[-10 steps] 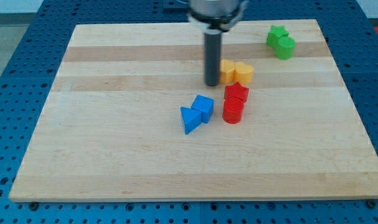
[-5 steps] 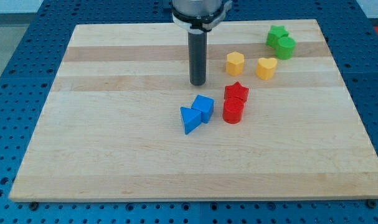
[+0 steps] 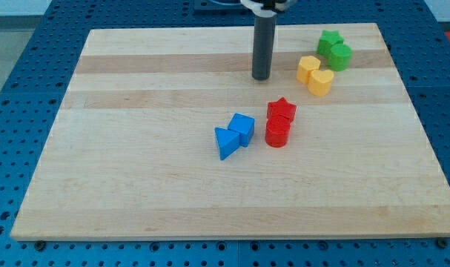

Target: Place the yellow and red blocks diagonally to each other

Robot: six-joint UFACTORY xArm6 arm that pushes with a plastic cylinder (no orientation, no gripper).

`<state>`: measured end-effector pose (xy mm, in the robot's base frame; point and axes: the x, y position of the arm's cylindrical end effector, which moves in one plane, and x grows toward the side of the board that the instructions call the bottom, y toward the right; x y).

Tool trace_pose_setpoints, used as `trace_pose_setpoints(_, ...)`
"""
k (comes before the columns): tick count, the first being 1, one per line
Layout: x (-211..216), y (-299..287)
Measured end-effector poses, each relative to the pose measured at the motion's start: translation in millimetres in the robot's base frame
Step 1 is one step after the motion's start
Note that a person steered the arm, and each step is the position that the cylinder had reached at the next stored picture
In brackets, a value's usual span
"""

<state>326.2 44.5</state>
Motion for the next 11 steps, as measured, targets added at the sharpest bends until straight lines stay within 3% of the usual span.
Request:
trace_pose_setpoints(2, -10.6, 66.0)
trace_pose_setpoints(4, 10.9, 111.7)
trace_pose_setpoints(7, 30.4, 26.4)
trace_pose_setpoints(8, 50.6, 45.4)
trace_pose_setpoints(11, 54.9, 115.4)
